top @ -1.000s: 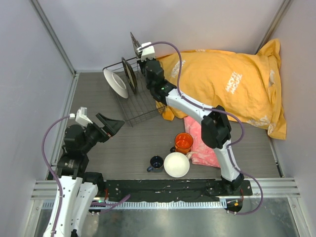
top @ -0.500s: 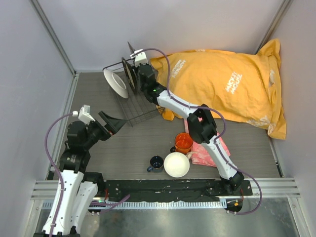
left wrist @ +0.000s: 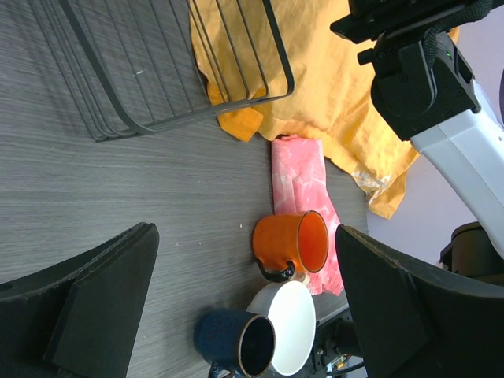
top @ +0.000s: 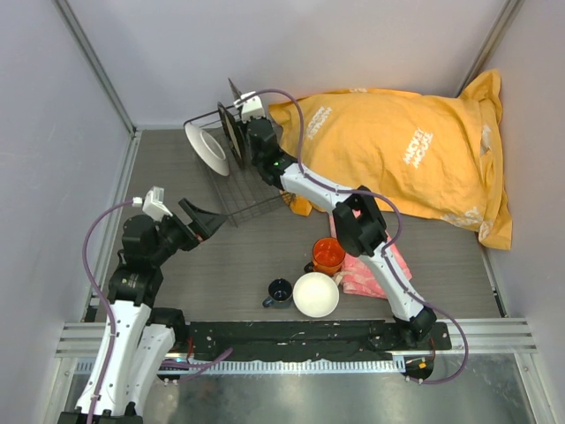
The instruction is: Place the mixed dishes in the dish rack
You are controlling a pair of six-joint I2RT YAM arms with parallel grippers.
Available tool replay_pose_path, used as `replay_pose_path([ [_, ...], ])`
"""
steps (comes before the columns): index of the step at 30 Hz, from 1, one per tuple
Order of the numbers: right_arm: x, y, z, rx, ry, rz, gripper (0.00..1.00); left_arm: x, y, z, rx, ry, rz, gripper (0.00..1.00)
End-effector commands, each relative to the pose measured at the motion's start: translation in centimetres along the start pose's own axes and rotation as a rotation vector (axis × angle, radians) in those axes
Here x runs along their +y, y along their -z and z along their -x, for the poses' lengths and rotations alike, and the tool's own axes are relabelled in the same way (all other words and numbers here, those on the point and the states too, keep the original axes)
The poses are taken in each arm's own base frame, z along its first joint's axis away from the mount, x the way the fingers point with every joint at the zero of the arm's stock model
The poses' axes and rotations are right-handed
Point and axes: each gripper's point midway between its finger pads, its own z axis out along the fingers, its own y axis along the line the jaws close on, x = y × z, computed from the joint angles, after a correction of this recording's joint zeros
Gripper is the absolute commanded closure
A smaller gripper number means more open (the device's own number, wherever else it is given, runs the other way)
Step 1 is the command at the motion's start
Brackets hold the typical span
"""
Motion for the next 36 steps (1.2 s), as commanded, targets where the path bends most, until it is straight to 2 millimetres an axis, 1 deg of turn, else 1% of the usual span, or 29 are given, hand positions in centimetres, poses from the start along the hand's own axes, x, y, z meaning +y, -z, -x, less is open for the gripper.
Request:
replay_pose_path([
  [1, -3.1, 0.2, 8.8, -0.247, -0.208, -0.066, 0.99, -0.6, -0.1, 0.4, -0.015, -0.041, -0.031, 0.00],
  [2, -3.4, 0.3, 9.0, -0.253, -0.218, -0.069, 0.99, -0.6, 0.0, 0.5, -0.017, -0.044, -0.033, 0.00],
  [4, -3.2, 0.3, 8.1, -0.239, -0.223, -0.065, 0.99, -0.5, -0.1, 0.5, -0.015, -0.042, -0.030, 0.00],
  [8, -3.1, 0.3, 7.3, -0.234, -0.221, -0.063, 0.99, -0.3, -0.3, 0.4, -0.010, -0.042, -0.024, 0.00],
  [13, -3.2, 0.2, 5.6, -0.203, -0.218, -0.077, 0.98, -0.4, -0.4, 0.5, -0.008, -0.043, -0.024, 0.00],
  [14, -3.2, 0.3, 5.5, -0.200, -0.216, -0.078, 0.92, -0.3, -0.4, 0.4, -0.007, -0.041, -0.022, 0.00],
  [17, -3.5, 0.7, 5.3, -0.197, -0.217, -0.081, 0.79, -0.3, -0.4, 0.5, -0.005, -0.042, -0.020, 0.00],
  [18, -3.7, 0.8, 5.4, -0.199, -0.219, -0.082, 0.72, -0.2, -0.4, 0.4, -0.002, -0.040, -0.016, 0.00],
  [20, -4.1, 1.2, 5.5, -0.199, -0.221, -0.087, 0.64, -0.4, -0.4, 0.5, -0.005, -0.039, -0.024, 0.00],
  [21, -4.3, 1.2, 5.5, -0.197, -0.220, -0.091, 0.59, -0.4, -0.3, 0.5, -0.006, -0.037, -0.023, 0.00],
  [25, -5.0, 1.7, 5.4, -0.187, -0.213, -0.104, 0.45, -0.8, 0.0, 0.6, -0.010, -0.030, -0.031, 0.00],
  [27, -5.6, 2.2, 6.2, -0.193, -0.217, -0.113, 0.38, -1.0, 0.2, 0.7, -0.011, -0.031, -0.033, 0.00],
  [28, -5.7, 2.4, 6.0, -0.187, -0.213, -0.117, 0.32, -1.0, 0.3, 0.6, -0.009, -0.030, -0.028, 0.00],
  [29, -6.3, 2.8, 7.2, -0.201, -0.221, -0.122, 0.28, -0.9, 0.3, 0.6, -0.011, -0.029, -0.021, 0.00],
  [30, -6.6, 3.1, 7.5, -0.204, -0.223, -0.127, 0.25, -1.0, 0.5, 0.6, -0.014, -0.030, -0.024, 0.00],
  [31, -6.9, 3.4, 7.4, -0.196, -0.215, -0.133, 0.19, -0.8, 0.5, 0.4, -0.006, -0.026, -0.016, 0.00],
  [32, -7.9, 4.0, 8.9, -0.212, -0.226, -0.151, 0.16, -0.7, 0.6, 0.4, -0.008, -0.021, -0.008, 0.00],
  [33, -8.3, 4.3, 9.3, -0.214, -0.228, -0.159, 0.14, -0.8, 0.7, 0.4, -0.008, -0.019, -0.007, 0.00],
  [34, -8.7, 4.8, 9.3, -0.206, -0.227, -0.164, 0.11, -0.6, 0.8, 0.3, -0.005, -0.013, 0.002, 0.00],
  [35, -9.0, 5.2, 9.6, -0.203, -0.232, -0.164, 0.09, -0.5, 0.8, 0.3, -0.009, -0.007, 0.011, 0.00],
  [36, -9.9, 6.3, 10.7, -0.207, -0.245, -0.167, 0.08, -0.7, 1.0, 0.5, -0.019, -0.005, 0.008, 0.00],
])
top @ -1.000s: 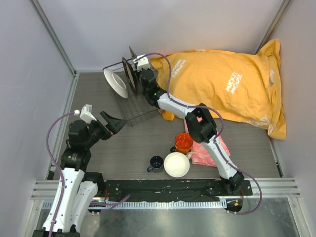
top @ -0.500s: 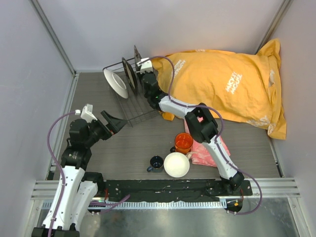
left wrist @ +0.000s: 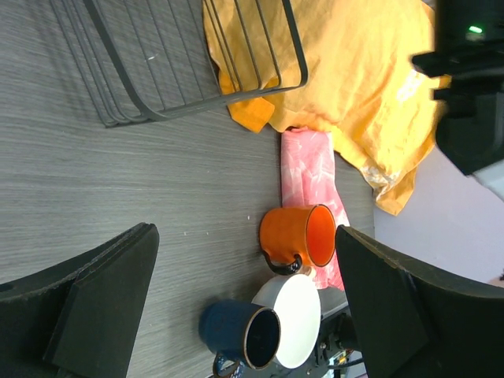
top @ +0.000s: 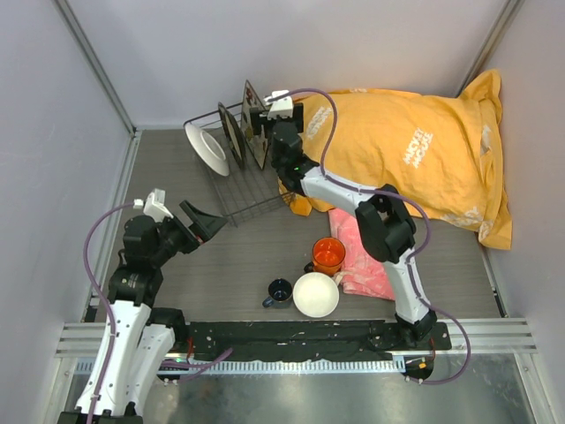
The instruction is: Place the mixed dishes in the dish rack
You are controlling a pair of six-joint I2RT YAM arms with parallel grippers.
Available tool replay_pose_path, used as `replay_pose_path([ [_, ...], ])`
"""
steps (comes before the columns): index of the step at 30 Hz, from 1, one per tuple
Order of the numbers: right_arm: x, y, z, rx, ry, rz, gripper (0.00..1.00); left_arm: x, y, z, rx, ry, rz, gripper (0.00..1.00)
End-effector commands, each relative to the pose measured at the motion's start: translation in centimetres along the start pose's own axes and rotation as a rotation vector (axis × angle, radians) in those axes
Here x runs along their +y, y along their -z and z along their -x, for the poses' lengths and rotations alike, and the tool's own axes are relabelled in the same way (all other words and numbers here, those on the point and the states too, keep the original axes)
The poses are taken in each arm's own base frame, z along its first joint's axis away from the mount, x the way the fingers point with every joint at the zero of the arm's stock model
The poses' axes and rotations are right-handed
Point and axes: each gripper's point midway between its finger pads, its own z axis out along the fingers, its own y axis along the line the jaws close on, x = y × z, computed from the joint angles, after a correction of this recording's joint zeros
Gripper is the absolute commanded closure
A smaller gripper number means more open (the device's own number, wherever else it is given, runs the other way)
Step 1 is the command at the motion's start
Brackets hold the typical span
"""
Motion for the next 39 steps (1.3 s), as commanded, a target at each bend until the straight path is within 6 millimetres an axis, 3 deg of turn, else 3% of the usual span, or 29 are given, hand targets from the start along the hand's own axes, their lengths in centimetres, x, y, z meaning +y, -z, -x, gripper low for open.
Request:
replay_pose_path([
  [1, -3.4, 2.6, 9.6, -0.117, -0.127, -0.053, 0.07, -1.1, 1.0, 0.9, -0.038, -0.003, -0.011, 0.00],
  [3, -4.9, 4.5, 11.3, -0.114, -0.187, -0.054, 0.04, -0.5, 1.1, 0.8, -0.043, 0.017, 0.017, 0.00],
  [6, -6.0, 6.9, 12.0, -0.066, -0.266, -0.038, 0.02, 0.0, 1.3, 0.5, -0.048, 0.045, 0.041, 0.00],
  [7, -7.3, 8.6, 12.5, -0.033, -0.275, -0.046, 0.02, 0.0, 1.5, 0.5, -0.056, 0.049, 0.044, 0.00],
  [9, -8.4, 10.2, 12.4, 0.008, -0.360, -0.070, 0.01, 0.5, 1.7, 0.4, -0.058, 0.061, 0.069, 0.00],
  [10, -9.8, 11.9, 12.1, 0.056, -0.365, -0.096, 0.01, 0.6, 1.7, 0.6, -0.069, 0.063, 0.080, 0.00],
  [14, -11.2, 16.2, 11.2, 0.171, -0.464, -0.076, 0.01, 0.6, 2.5, 0.6, -0.067, 0.065, 0.104, 0.00],
  [15, -11.2, 17.3, 9.4, 0.234, -0.464, -0.066, 0.01, 0.6, 2.6, 0.5, -0.067, 0.065, 0.106, 0.00],
  [17, -11.3, 19.0, 9.3, 0.278, -0.481, -0.033, 0.01, 0.6, 2.9, 0.6, -0.067, 0.064, 0.119, 0.00],
  [22, -12.8, 23.2, 5.2, 0.431, -0.436, -0.041, 0.01, 1.0, 3.6, 0.6, -0.077, 0.073, 0.154, 0.00],
  [28, -14.6, 27.7, 2.1, 0.536, -0.419, -0.031, 0.01, 1.5, 4.2, 0.7, -0.103, 0.088, 0.192, 0.00],
  [32, -14.6, 30.4, 0.1, 0.631, -0.471, -0.023, 0.01, 1.5, 4.2, 0.4, -0.094, 0.085, 0.178, 0.00],
  [39, -14.2, 35.6, -6.2, 0.936, -0.421, -0.019, 0.10, 1.1, 3.6, -0.3, -0.053, 0.050, 0.131, 0.00],
])
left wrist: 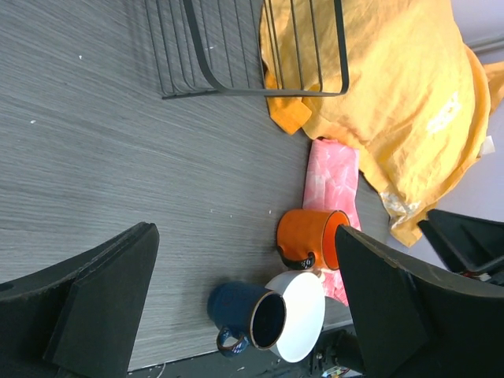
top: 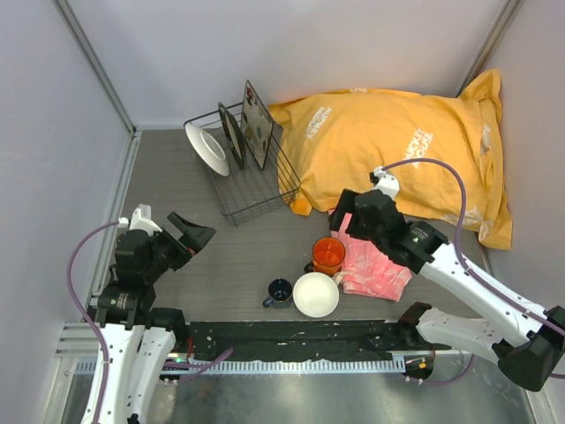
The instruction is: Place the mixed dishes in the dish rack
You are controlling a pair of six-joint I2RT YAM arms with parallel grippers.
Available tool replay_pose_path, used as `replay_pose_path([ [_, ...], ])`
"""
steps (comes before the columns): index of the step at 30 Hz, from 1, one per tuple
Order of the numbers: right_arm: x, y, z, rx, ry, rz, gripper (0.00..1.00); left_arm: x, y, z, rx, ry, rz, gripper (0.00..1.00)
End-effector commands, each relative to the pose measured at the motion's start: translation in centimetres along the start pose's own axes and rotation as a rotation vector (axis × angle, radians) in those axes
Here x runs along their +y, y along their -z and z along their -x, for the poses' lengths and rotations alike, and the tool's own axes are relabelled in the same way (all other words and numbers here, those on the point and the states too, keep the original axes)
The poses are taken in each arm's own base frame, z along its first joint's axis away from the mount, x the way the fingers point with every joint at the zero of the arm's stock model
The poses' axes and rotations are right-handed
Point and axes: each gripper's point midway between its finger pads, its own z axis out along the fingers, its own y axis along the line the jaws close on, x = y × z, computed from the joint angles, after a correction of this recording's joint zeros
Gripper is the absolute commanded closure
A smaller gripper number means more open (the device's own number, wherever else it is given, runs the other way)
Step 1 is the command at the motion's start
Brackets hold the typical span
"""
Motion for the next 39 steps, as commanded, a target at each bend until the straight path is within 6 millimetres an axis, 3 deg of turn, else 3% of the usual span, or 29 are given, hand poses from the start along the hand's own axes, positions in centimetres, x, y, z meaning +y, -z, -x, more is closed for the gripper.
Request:
replay_pose_path([
  [1, -1.8, -0.2, -5.8, 0.230, 0.010, -0.065, 0.11, -0.9, 0.0, 0.2, 0.007, -0.040, -0.036, 0.00],
  [6, -3.6, -1.2, -7.7, 0.280, 0.052, -0.147, 0.11, -0.7, -0.1, 0.3, 0.014, -0.047, -0.022, 0.00],
  [12, -3.1, -2.0, -8.8, 0.338, 0.069, -0.154, 0.13, -0.2, -0.7, 0.1, 0.023, -0.051, -0.014, 0.00],
  [16, -2.9, -1.9, -8.4, 0.330, 0.079, -0.145, 0.18, -0.2, -1.0, 0.0, 0.022, -0.051, -0.024, 0.00],
  [26, -4.3, -2.9, -10.5, 0.394, 0.129, -0.203, 0.24, 0.1, -2.1, -0.6, 0.045, -0.030, -0.038, 0.00],
  [33, -4.5, -4.1, -10.7, 0.391, 0.159, -0.225, 0.40, 0.2, -2.2, -0.7, 0.048, -0.029, -0.041, 0.00],
  [37, -4.1, -4.4, -11.0, 0.400, 0.163, -0.206, 0.64, 0.1, -2.4, -0.7, 0.047, -0.029, -0.046, 0.00],
  [39, -3.5, -4.5, -11.0, 0.404, 0.153, -0.181, 0.71, 0.1, -2.5, -0.8, 0.053, -0.028, -0.051, 0.00],
])
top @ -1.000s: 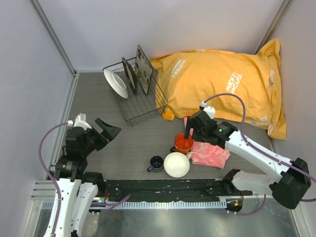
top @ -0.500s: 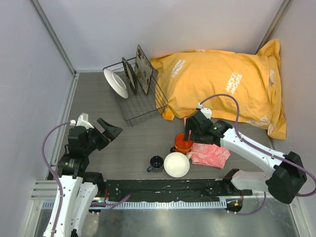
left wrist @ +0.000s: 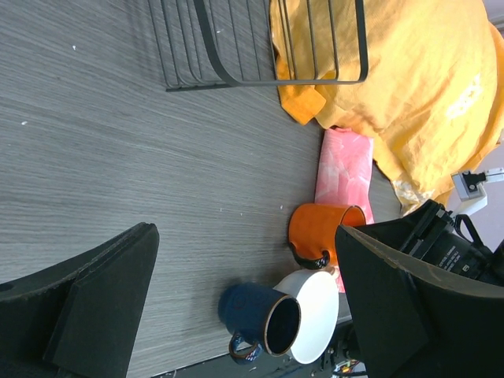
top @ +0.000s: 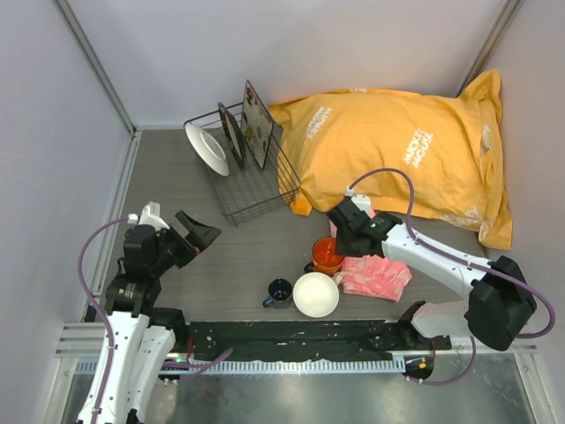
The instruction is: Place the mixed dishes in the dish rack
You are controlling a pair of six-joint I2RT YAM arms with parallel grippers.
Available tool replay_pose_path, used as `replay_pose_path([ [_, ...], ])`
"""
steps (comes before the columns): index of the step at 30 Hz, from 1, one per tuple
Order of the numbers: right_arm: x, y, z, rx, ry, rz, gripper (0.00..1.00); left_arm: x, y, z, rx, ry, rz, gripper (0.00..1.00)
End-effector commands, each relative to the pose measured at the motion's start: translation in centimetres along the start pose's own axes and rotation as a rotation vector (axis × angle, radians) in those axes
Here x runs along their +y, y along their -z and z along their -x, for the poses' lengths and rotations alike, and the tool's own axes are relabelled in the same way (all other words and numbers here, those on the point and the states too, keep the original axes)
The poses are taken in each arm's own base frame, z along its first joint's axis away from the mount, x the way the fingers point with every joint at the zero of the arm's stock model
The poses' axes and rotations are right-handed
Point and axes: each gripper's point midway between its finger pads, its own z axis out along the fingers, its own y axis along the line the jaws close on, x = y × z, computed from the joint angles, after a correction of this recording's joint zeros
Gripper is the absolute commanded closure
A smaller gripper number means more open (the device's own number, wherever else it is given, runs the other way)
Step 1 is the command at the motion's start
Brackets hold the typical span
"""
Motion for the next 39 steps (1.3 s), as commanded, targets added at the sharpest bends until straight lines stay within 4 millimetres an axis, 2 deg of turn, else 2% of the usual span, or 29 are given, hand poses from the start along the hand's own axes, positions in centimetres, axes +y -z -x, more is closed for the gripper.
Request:
replay_pose_path([
  [1, 1.7, 0.3, 1.2, -0.038, -0.004, 0.066, 0.75, -1.2, -0.2, 0.5, -0.010, -0.011, -0.058, 0.00],
  [4, 2.2, 0.3, 1.7, -0.049, -0.010, 0.078, 0.82, -1.0, -0.3, 0.2, -0.003, -0.010, -0.058, 0.00],
  [5, 2.5, 0.3, 1.9, -0.050, -0.013, 0.083, 0.88, -1.0, -0.3, 0.2, -0.002, -0.012, -0.059, 0.00],
  [7, 3.1, 0.4, 2.5, -0.059, -0.020, 0.094, 0.91, -1.0, -0.2, 0.1, -0.001, -0.009, -0.058, 0.00],
  [22, 7.2, 0.0, 6.1, -0.106, -0.021, 0.163, 0.97, -0.9, 0.0, -0.3, 0.010, -0.006, -0.064, 0.00],
  [27, 7.8, -0.6, 6.9, -0.113, 0.005, 0.153, 0.97, -0.8, 0.0, -0.4, 0.011, -0.003, -0.063, 0.00],
  [30, 7.4, -1.0, 6.7, -0.107, 0.026, 0.125, 0.86, -0.6, -0.2, -0.6, 0.018, -0.004, -0.062, 0.00],
  [33, 7.1, -1.2, 6.5, -0.104, 0.035, 0.113, 0.69, -0.6, -0.4, -0.6, 0.021, 0.002, -0.062, 0.00],
  [34, 7.1, -1.0, 6.6, -0.106, 0.034, 0.115, 0.64, -0.5, -0.5, -0.8, 0.026, 0.002, -0.061, 0.00],
  [35, 7.0, -0.9, 6.6, -0.107, 0.037, 0.114, 0.53, -0.4, -0.5, -0.9, 0.030, 0.005, -0.060, 0.00],
  [39, 6.4, 0.8, 6.9, -0.139, 0.031, 0.133, 0.40, -0.5, -0.7, -0.8, 0.032, 0.006, -0.066, 0.00],
])
